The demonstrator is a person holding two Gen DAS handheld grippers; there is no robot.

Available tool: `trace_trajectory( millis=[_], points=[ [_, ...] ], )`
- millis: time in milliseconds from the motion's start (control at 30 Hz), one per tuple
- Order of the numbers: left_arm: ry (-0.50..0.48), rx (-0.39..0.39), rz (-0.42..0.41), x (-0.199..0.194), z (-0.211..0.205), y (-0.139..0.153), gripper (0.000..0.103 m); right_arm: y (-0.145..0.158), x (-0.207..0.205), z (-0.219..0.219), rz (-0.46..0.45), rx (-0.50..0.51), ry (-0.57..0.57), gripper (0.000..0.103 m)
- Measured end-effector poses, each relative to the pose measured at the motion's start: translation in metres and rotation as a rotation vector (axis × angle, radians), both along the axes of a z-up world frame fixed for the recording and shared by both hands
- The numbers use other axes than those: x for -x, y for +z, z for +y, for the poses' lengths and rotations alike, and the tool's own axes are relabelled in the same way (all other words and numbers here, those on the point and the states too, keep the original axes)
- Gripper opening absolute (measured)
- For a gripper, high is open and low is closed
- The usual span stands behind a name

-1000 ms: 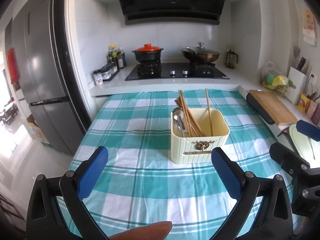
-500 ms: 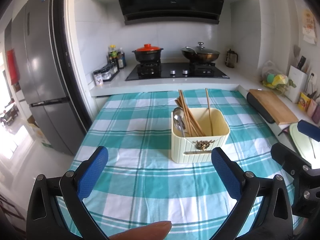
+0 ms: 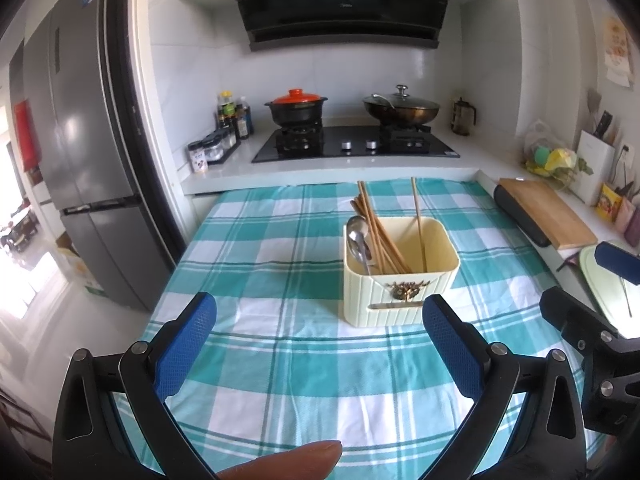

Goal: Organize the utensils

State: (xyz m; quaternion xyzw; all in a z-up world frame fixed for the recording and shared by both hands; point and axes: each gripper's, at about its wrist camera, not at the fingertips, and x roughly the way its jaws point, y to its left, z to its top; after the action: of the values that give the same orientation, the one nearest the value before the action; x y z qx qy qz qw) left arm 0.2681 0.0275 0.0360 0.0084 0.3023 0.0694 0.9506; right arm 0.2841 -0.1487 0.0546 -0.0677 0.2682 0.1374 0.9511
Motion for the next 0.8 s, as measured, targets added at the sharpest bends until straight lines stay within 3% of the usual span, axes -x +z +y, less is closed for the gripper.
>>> trace_trajectory(
  millis=[800],
  points=[
    [0.001,-0.026,-0.005,-0.0013,-0.0048,0.0003,0.103,0.0006,-0.0006,-0.0054,0.008,0.007,-0.014,0.095]
  ],
)
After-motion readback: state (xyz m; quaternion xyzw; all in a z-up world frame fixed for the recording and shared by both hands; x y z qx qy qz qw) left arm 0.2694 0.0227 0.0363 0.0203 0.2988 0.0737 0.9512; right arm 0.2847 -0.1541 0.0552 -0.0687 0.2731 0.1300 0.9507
